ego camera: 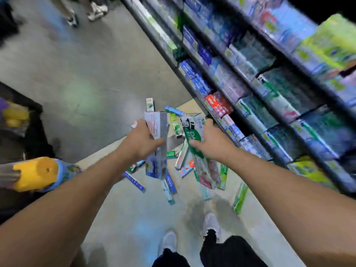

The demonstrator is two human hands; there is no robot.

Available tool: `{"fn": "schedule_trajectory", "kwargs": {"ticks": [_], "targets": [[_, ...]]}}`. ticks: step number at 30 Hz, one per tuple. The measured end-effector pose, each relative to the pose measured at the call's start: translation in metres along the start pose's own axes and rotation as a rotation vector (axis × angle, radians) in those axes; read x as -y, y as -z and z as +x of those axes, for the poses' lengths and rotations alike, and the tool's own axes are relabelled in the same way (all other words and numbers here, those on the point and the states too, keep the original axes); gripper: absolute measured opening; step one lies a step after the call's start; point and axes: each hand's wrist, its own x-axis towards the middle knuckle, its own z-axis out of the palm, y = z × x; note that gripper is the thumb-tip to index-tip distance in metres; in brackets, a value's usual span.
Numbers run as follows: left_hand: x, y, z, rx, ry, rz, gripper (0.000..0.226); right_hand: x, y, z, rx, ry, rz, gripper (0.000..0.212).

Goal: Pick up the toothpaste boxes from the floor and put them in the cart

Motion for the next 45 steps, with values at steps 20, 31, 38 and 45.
{"fn": "schedule_trajectory", "kwargs": {"ticks": [20,31,38,45], "targets": [[-0.356,-0.006,-0.249,0.352,-0.729,0.292,0.046,-0.052,0.226,-0.389,-0.574,-0.354,0.348,0.071],[-0.472,-0.303,-0.503,0.701,-1.18,0.479,0.059,-0.243,0.202,-0.74,-0.881,-0.866,0.522,0.062],[-0.511,-0.452,-0.673,1.042,-1.131,0.465,0.087,-0.323,0.155,-0.929,-1.075,-1.098,0.64,0.051],[-0.539,-0.549,-0.76,1.142,-1.137,0.526,0.087,-0.394,0.135,-1.019,-1.132,-1.273,0.645,0.059]]}}
